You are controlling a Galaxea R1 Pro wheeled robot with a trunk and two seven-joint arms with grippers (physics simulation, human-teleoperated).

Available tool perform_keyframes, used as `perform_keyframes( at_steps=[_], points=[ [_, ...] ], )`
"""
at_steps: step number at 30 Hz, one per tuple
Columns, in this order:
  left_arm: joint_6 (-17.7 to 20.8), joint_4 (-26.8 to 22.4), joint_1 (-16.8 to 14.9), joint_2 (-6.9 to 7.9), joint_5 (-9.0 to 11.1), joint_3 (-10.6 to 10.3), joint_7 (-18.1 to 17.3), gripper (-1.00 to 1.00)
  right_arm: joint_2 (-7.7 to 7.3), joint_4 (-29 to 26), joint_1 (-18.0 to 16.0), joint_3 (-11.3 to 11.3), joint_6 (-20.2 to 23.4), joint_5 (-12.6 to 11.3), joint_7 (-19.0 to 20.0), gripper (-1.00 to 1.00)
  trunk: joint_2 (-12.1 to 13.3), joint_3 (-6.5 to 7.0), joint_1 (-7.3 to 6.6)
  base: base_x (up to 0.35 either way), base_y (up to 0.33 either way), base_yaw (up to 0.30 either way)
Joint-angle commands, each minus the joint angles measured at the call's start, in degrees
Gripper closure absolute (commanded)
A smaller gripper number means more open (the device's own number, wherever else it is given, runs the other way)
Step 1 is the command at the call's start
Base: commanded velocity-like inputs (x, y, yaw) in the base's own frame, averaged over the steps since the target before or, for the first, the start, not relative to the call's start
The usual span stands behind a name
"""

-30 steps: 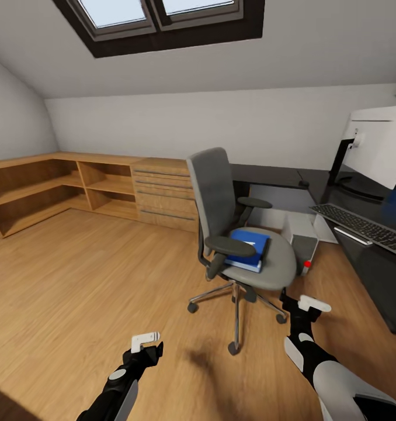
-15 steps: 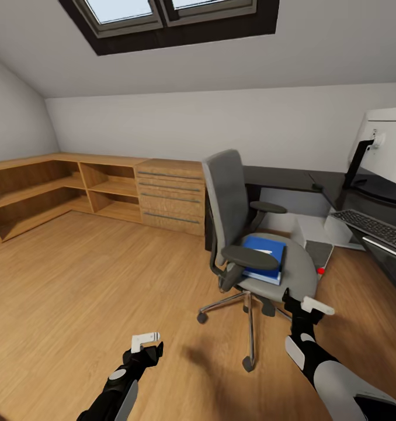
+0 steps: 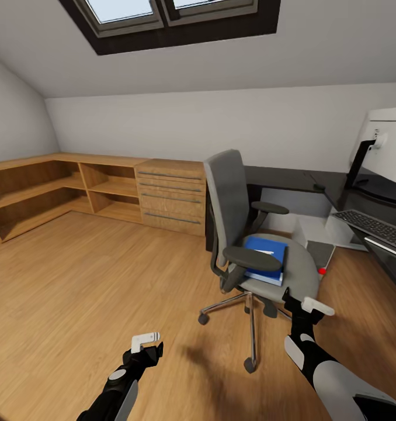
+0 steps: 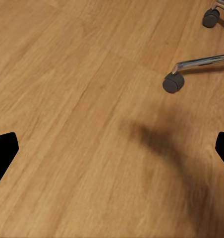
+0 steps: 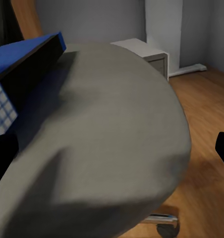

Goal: In the bedroom, organize the workspace by keeping the computer under the desk, ensuring the monitor is on the desk, placing the keyboard on the desk next to the monitor, placing the mouse on the desk next to the keyboard, moving the folder from the swivel chair onto the desk next to the mouse, stacking the notebook on top of the folder with the pen on top of the notebook, and positioning the swivel chair next to the desk.

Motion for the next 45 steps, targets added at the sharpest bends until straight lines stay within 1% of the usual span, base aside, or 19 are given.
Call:
perform_keyframes(
  at_steps=[1, 8, 30, 45],
  points=[
    [0.3, -0.1, 0.0, 0.00, 0.6, -0.1, 0.3, -1.00, -0.02, 0.0, 0.0, 0.3, -0.4, -0.6, 0.0, -1.00, 0.0, -0.05, -0.01, 0.001, 0.001, -0.017],
    [0.3, -0.1, 0.0, 0.00, 0.6, -0.1, 0.3, -1.00, -0.02, 0.1, 0.0, 0.3, -0.9, -0.6, 0.0, -1.00, 0.0, 0.02, -0.01, 0.000, 0.001, -0.127],
    [0.2, -0.1, 0.0, -0.05, 0.6, -0.1, 0.1, -1.00, -0.01, 0.0, 0.0, 0.3, -1.0, -0.6, 0.0, -1.00, 0.0, 0.15, -0.01, 0.000, 0.000, -0.236],
    [0.2, -0.1, 0.0, -0.26, 0.6, -0.2, 0.1, -1.00, -0.01, 0.1, 0.0, 0.4, -1.0, -0.6, 0.1, -1.00, -6.0, -2.54, 3.28, 0.000, 0.000, -0.030]
  ],
)
